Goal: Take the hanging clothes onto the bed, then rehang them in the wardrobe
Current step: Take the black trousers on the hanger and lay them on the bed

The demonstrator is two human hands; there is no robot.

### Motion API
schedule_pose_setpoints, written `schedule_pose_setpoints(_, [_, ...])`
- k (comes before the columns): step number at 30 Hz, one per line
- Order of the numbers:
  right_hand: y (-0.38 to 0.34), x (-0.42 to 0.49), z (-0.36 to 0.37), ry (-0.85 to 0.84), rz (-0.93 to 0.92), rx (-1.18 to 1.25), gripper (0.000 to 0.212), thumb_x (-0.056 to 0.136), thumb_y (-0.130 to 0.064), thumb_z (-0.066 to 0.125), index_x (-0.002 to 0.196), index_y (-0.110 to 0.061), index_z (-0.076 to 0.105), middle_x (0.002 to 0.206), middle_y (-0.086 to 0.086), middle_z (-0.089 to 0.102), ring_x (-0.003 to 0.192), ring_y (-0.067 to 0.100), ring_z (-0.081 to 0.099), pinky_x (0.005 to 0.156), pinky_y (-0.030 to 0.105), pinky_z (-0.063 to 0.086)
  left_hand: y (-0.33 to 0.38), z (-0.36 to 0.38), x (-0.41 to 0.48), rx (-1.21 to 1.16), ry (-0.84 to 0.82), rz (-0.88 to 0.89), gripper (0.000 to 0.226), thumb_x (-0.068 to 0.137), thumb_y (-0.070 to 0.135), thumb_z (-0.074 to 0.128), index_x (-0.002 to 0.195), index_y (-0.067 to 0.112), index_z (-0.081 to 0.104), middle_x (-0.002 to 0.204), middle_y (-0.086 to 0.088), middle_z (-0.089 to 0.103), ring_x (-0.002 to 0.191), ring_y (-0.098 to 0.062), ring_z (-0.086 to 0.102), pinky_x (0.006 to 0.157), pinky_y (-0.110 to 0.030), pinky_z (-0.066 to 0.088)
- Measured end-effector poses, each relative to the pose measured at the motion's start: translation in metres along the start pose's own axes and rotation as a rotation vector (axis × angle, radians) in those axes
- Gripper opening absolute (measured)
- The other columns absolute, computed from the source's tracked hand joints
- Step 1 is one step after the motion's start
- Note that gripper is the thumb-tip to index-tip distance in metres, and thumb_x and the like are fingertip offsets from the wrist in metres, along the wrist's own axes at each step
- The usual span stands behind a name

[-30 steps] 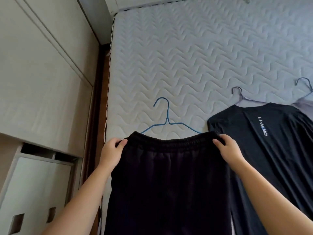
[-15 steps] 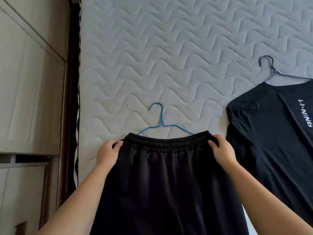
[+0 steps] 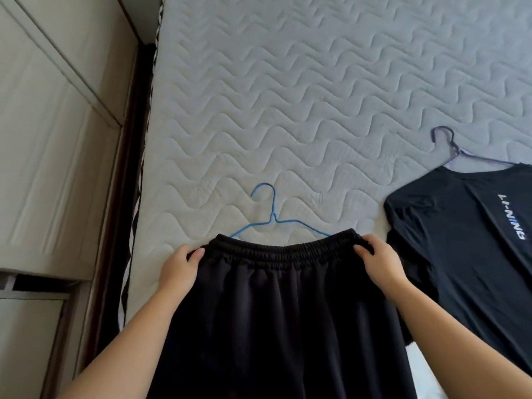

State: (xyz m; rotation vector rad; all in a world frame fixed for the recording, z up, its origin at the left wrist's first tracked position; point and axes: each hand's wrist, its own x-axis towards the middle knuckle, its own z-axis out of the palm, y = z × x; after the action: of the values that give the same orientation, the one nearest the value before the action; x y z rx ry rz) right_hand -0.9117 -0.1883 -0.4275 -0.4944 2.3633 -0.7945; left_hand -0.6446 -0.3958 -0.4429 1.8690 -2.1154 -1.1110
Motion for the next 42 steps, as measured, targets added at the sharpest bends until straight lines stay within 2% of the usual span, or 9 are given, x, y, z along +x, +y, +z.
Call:
schedule_pose_setpoints(9, [-0.088,0.060,-0.024,0.142,-0.241,0.087,0.021,0.093,-0.019,0.048,0.111,-0.011,0.057,0.093,-0.002,0.054,0.091,0.018,0.050,0.078,0.027,0.033,0.052,-0.037,0.054,-0.098,0.224,0.143,0.025,0.094,0.030,0.043,0.095,0.009,0.056,0.082,-0.002,0.055,0.083,-0.023,0.051,0.068,-0.033,0.038])
schedule_pose_setpoints(14, [-0.100,0.113,-0.016,0.193,-0.232,-0.020,0.028,0.092,-0.028,0.050,0.113,-0.010,0.056,0.099,0.006,0.060,0.087,0.021,0.050,0.073,0.028,0.033,0.068,-0.030,0.099,0.119,0.309,0.089,0.025,0.096,0.036,0.036,0.093,0.016,0.051,0.071,0.004,0.051,0.076,-0.024,0.043,0.094,-0.044,0.035])
schedule_pose_setpoints(19, [-0.062,0.150,0.023,0.124,-0.138,-0.125,0.033,0.092,-0.034,0.048,0.109,-0.007,0.057,0.110,0.016,0.064,0.103,0.033,0.056,0.075,0.030,0.034,0.043,0.011,0.135,0.319,0.293,0.083,0.030,0.096,0.031,0.037,0.105,0.010,0.057,0.102,-0.016,0.065,0.095,-0.036,0.056,0.087,-0.042,0.035])
schedule_pose_setpoints(22, [-0.046,0.149,0.040,0.241,-0.123,-0.119,0.035,0.094,-0.039,0.042,0.111,-0.011,0.055,0.106,0.013,0.066,0.101,0.033,0.058,0.073,0.029,0.032,0.025,0.030,0.143,0.366,0.444,0.208,0.026,0.094,0.025,0.042,0.095,0.004,0.058,0.090,-0.018,0.066,0.087,-0.039,0.058,0.078,-0.044,0.040])
schedule_pose_setpoints(28, [-0.048,0.151,0.040,0.302,-0.112,-0.146,0.033,0.091,-0.042,0.045,0.105,-0.014,0.056,0.100,0.009,0.068,0.095,0.031,0.060,0.069,0.028,0.032,0.018,0.030,0.152,0.388,0.499,0.277,0.017,0.089,0.017,0.052,0.087,0.002,0.061,0.079,-0.022,0.066,0.075,-0.043,0.061,0.066,-0.046,0.043])
schedule_pose_setpoints(32, [-0.052,0.149,0.041,0.307,-0.090,-0.187,0.032,0.090,-0.042,0.046,0.103,-0.014,0.056,0.099,0.011,0.067,0.095,0.033,0.060,0.067,0.029,0.031,0.019,0.027,0.149,0.399,0.450,0.262,0.020,0.090,0.017,0.050,0.084,0.001,0.060,0.077,-0.022,0.066,0.073,-0.042,0.062,0.064,-0.044,0.044])
schedule_pose_setpoints(36, [-0.058,0.139,0.034,0.193,-0.043,-0.167,0.034,0.089,-0.040,0.050,0.110,-0.015,0.053,0.107,0.011,0.065,0.100,0.032,0.059,0.071,0.031,0.035,0.032,0.008,0.143,0.438,0.199,0.137,0.027,0.095,0.025,0.041,0.104,0.005,0.055,0.106,-0.018,0.064,0.100,-0.037,0.058,0.079,-0.042,0.040])
schedule_pose_setpoints(39, [-0.066,0.116,0.019,0.075,0.000,-0.043,0.049,0.087,-0.031,0.056,0.130,-0.012,0.043,0.128,0.011,0.056,0.115,0.030,0.054,0.090,0.035,0.040,0.045,-0.012,0.121,0.382,0.002,0.024,0.039,0.093,0.032,0.043,0.125,0.010,0.044,0.124,-0.013,0.057,0.114,-0.032,0.052,0.091,-0.040,0.040])
schedule_pose_setpoints(42, [-0.070,0.071,0.002,0.010,0.040,0.007,0.062,0.089,-0.024,0.054,0.143,-0.010,0.026,0.143,0.010,0.039,0.128,0.026,0.042,0.105,0.035,0.033,0.046,-0.025,0.077,0.374,0.002,-0.003,0.055,0.090,0.038,0.047,0.135,0.009,0.036,0.134,-0.012,0.049,0.123,-0.030,0.046,0.101,-0.042,0.039])
